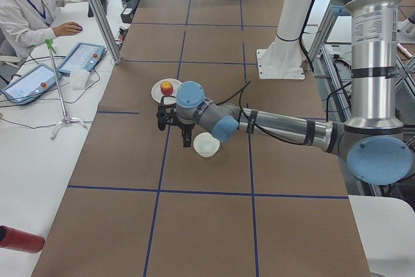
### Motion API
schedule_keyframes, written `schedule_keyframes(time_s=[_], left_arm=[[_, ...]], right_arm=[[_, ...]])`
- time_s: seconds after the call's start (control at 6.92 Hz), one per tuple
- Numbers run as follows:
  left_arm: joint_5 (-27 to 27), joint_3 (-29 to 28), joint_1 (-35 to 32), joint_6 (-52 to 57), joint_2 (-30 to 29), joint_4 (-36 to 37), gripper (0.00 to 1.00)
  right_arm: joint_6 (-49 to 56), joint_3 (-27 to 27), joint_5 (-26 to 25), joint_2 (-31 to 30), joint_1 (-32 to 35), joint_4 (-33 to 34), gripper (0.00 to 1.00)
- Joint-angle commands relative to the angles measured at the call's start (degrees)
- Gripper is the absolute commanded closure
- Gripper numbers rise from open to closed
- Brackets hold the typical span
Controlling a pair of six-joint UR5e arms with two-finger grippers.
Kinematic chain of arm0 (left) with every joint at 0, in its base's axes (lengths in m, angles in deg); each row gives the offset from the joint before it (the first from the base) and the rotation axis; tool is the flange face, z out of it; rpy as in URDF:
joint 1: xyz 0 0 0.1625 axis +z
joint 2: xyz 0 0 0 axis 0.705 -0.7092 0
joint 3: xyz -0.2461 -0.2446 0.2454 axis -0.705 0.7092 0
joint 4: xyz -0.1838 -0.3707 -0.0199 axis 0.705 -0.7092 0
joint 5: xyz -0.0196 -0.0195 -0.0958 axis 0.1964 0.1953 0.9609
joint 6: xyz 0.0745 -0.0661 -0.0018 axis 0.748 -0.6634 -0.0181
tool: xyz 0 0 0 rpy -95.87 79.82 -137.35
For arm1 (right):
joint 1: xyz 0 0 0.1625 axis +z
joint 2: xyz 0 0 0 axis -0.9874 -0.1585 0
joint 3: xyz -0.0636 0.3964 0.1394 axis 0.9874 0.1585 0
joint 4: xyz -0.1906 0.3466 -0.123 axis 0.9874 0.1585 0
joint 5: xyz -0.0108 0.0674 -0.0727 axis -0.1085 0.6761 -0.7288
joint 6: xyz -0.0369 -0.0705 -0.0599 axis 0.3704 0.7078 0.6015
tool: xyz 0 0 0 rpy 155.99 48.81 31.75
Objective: Move apple from plate to bowl
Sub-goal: 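Move the left gripper over the red-yellow apple on the white plate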
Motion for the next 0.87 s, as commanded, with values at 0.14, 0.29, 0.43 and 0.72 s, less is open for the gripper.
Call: schedule_keyframes(time_s=[0.14,0.29,0.43,0.72], left_arm=[[-4.97,-3.96,12.24,-14.27,-22.74,20.22,0.00],[-9.34,-6.69,16.79,-15.05,-26.74,22.84,0.00],[-12.08,-9.68,20.32,-19.50,-28.43,22.51,0.00],[-12.19,-20.66,21.49,-21.65,-36.60,21.38,0.00]], right_arm=[[0.00,0.01,0.00,0.00,0.00,0.02,0.00],[0.00,0.01,0.00,0.00,0.00,0.02,0.00],[0.00,0.01,0.00,0.00,0.00,0.02,0.00],[0.00,0.01,0.00,0.00,0.00,0.02,0.00]])
